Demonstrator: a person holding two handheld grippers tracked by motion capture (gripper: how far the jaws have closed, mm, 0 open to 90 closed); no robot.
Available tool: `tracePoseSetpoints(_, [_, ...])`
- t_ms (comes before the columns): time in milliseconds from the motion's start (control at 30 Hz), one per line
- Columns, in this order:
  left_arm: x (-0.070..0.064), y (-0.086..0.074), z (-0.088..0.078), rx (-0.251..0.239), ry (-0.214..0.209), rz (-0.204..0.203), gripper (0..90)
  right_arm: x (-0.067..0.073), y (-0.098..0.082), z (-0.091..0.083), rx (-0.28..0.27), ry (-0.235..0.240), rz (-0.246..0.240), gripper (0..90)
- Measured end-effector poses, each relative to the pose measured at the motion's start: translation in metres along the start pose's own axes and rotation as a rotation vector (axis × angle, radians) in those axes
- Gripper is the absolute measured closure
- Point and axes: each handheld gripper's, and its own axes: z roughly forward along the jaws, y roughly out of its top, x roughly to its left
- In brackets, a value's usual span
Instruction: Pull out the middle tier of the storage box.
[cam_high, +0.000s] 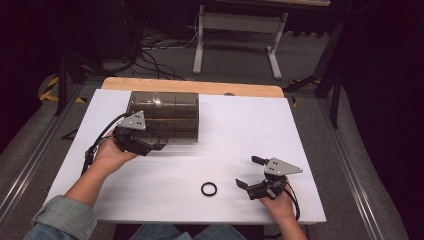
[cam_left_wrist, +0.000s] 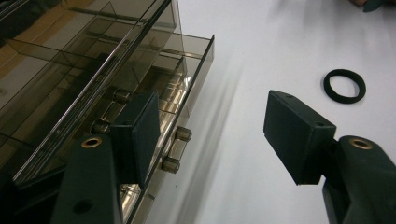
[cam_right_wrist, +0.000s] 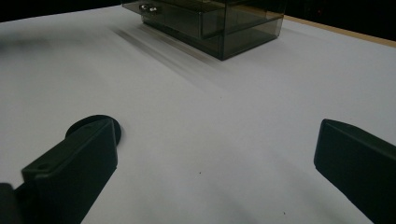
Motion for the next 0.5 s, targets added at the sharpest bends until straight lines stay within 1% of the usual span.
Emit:
tracePoseSetpoints(67, [0.0, 0.001, 0.002, 0.01, 0.0, 0.004, 37.5, 0.0, 0.0, 0.0, 0.0, 0.0, 0.0, 0.0])
tracePoseSetpoints(167, [0.001, 0.002, 0.005, 0.037, 0.008, 0.013, 37.9, 0.0, 0.0, 0.0, 0.0, 0.0, 0.0, 0.0])
tracePoseSetpoints(500, [0.002, 0.012, 0.011, 0.114, 0.018, 0.065, 39.3, 0.0, 0.0, 0.0, 0.0, 0.001, 0.0, 0.0])
